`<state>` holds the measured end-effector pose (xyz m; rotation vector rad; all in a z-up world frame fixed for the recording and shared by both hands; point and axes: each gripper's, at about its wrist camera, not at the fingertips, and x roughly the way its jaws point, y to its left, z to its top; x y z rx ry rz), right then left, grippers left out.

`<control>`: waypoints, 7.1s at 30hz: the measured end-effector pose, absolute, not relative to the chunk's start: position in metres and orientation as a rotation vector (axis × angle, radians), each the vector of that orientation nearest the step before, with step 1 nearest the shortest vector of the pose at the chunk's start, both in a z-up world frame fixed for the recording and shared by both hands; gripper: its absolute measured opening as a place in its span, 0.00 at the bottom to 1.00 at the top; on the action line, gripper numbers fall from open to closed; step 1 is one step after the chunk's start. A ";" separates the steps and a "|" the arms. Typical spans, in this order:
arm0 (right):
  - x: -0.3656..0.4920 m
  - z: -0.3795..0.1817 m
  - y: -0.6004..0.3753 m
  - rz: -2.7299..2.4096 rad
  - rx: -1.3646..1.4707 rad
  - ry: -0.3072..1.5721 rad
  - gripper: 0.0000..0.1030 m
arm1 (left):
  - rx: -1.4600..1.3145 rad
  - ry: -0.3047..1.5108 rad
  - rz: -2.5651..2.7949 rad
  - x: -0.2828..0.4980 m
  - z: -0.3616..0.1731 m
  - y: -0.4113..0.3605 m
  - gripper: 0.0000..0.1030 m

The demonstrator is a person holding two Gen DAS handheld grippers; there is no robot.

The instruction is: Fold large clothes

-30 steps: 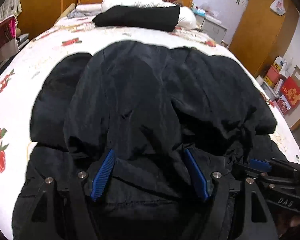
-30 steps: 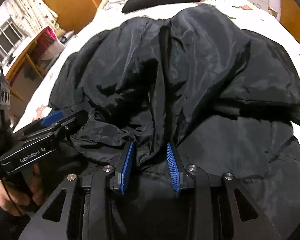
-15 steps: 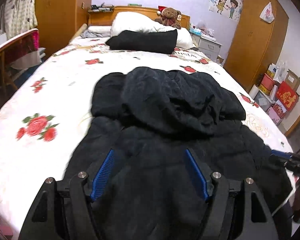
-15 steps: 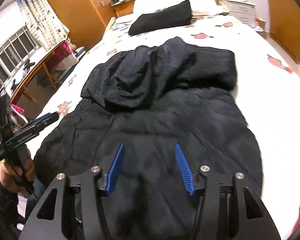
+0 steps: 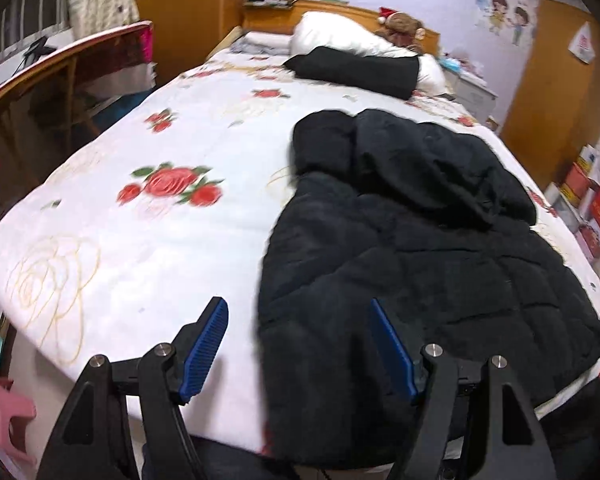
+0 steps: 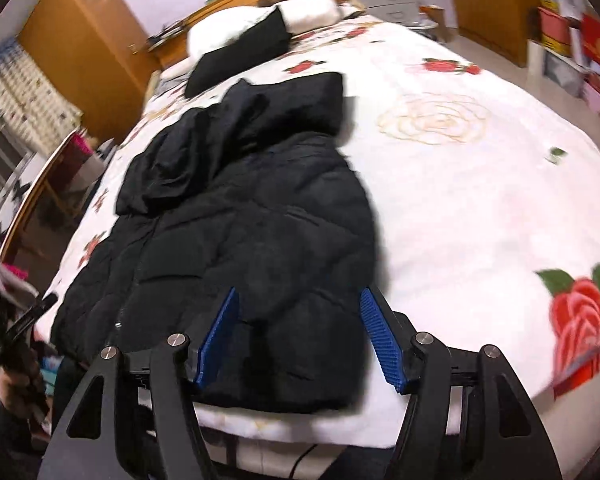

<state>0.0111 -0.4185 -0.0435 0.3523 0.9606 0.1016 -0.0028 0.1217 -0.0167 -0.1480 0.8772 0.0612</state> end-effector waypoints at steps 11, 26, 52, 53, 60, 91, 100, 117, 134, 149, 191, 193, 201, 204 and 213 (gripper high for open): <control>0.018 -0.073 -0.422 0.197 0.462 1.065 0.67 | -0.293 1.018 -0.049 -0.002 -0.055 0.115 0.73; 0.014 -0.052 -0.416 0.248 0.519 1.023 0.17 | -0.358 0.940 -0.067 -0.007 -0.027 0.119 0.24; 0.157 0.056 -0.407 0.310 0.468 0.740 0.14 | -0.495 0.675 -0.124 0.153 0.071 0.147 0.19; 0.170 0.056 -0.406 0.302 0.467 0.742 0.14 | -0.488 0.679 -0.122 0.168 0.071 0.147 0.19; 0.264 0.029 -0.401 0.235 0.469 0.812 0.14 | -0.447 0.746 -0.102 0.259 0.044 0.137 0.19; 0.355 -0.024 -0.426 0.319 0.679 1.010 0.61 | -0.537 0.750 -0.172 0.318 0.028 0.154 0.78; 0.293 0.042 -0.374 0.333 0.351 0.672 0.79 | -0.395 0.701 -0.279 0.276 0.052 0.103 0.78; 0.380 -0.101 -0.326 0.178 0.120 0.907 0.74 | -0.167 0.836 -0.248 0.378 -0.068 -0.008 0.72; 0.386 -0.089 -0.361 0.044 0.129 0.906 0.61 | -0.047 0.828 -0.020 0.388 -0.053 0.077 0.66; 0.399 -0.125 -0.363 0.016 0.158 0.910 0.61 | -0.098 0.784 0.008 0.398 -0.096 0.079 0.70; 0.308 -0.088 -0.383 0.032 0.137 0.920 0.35 | -0.144 0.867 -0.011 0.322 -0.073 0.109 0.75; 0.311 -0.096 -0.378 0.030 0.106 0.918 0.35 | -0.176 0.875 -0.010 0.324 -0.084 0.112 0.79; 0.310 -0.070 -0.371 0.001 0.059 0.945 0.35 | -0.196 0.880 0.017 0.310 -0.058 0.110 0.74; 0.281 -0.045 -0.376 0.035 0.100 0.902 0.36 | -0.198 0.832 0.015 0.285 -0.034 0.115 0.73; 0.197 -0.004 -0.364 0.119 0.167 0.840 0.37 | -0.201 0.738 -0.019 0.195 0.013 0.112 0.73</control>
